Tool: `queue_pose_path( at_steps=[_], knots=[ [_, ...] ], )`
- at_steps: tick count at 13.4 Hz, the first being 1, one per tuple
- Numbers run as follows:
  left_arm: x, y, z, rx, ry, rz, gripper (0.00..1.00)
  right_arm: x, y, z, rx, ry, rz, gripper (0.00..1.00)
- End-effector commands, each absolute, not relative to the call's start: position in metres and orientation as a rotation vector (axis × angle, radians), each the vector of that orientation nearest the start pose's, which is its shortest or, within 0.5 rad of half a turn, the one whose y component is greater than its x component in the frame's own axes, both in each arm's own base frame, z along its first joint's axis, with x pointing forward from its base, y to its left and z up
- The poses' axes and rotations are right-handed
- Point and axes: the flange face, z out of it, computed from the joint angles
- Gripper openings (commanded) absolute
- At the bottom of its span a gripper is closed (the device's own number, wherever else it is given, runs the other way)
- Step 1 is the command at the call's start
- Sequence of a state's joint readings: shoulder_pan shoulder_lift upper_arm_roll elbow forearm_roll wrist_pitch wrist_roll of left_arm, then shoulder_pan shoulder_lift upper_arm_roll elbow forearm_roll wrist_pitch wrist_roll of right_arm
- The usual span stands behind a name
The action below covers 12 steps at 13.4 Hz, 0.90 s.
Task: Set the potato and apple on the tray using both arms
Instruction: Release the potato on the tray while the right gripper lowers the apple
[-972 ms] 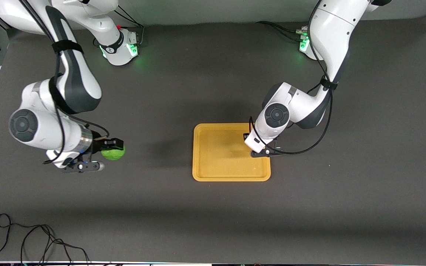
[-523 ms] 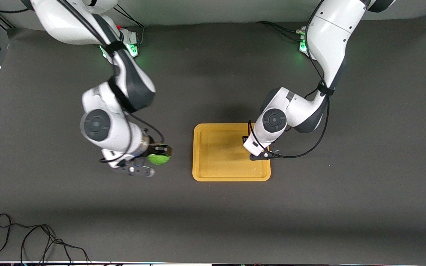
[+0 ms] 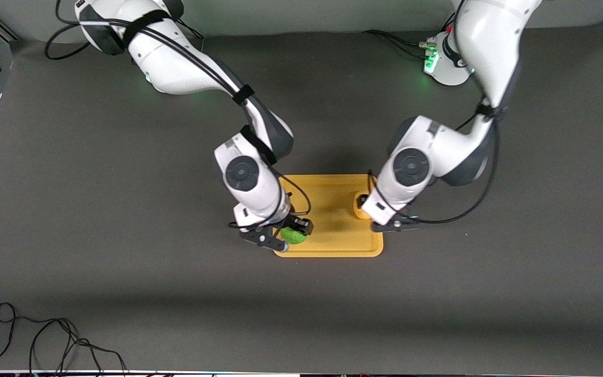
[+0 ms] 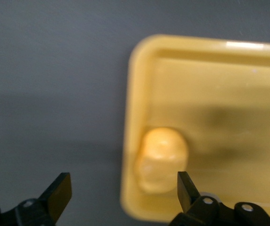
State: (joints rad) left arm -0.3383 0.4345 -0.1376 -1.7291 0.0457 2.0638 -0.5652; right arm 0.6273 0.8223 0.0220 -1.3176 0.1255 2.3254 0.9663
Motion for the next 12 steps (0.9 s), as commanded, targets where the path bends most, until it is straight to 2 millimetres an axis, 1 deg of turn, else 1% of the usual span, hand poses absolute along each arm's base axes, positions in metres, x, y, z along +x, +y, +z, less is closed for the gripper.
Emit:
queue_pose_path(
  at_steps=[1,2,3,4,5,6,7,8,9,10,11,12],
  knots=[
    [0.585,-0.206,0.405,-3.09,-0.036,0.129,1.0,0.604,0.472,0.226,-2.876,0.626,-0.042,0.2],
    [0.586,-0.177,0.426,-3.092,0.004,0.125,1.0,0.599,0.475,0.213,-2.888,0.632,-0.02,0.2],
    [0.586,-0.148,0.448,-3.097,0.043,0.12,1.0,0.595,0.478,0.205,-2.892,0.635,-0.003,0.21],
    [0.585,-0.119,0.463,-3.103,0.088,0.123,1.0,0.595,0.475,0.2,-2.898,0.64,0.009,0.23],
    [0.582,-0.098,0.474,-3.103,0.127,0.13,1.0,0.593,0.477,0.2,-2.903,0.635,0.014,0.46],
    [0.579,-0.081,0.48,-3.103,0.153,0.13,1.0,0.592,0.477,0.2,-2.905,0.635,0.018,0.76],
    [0.576,-0.068,0.483,-3.105,0.152,0.124,1.0,0.593,0.478,0.204,-2.901,0.632,0.012,0.98],
    [0.575,-0.066,0.483,-3.105,0.152,0.124,1.0,0.595,0.476,0.21,-2.903,0.622,0.01,1.0],
    [0.575,-0.064,0.484,-3.105,0.15,0.119,1.0,0.595,0.474,0.222,-2.926,0.599,0.022,1.0],
    [0.574,-0.062,0.487,-3.105,0.148,0.112,1.0,0.597,0.469,0.244,-2.942,0.568,0.043,1.0],
    [0.571,-0.055,0.492,-3.103,0.131,0.101,1.0,0.6,0.458,0.273,-2.956,0.539,0.061,1.0],
    [0.567,-0.047,0.499,-3.103,0.126,0.078,1.0,0.606,0.441,0.3,-2.969,0.555,0.092,1.0]
  ],
)
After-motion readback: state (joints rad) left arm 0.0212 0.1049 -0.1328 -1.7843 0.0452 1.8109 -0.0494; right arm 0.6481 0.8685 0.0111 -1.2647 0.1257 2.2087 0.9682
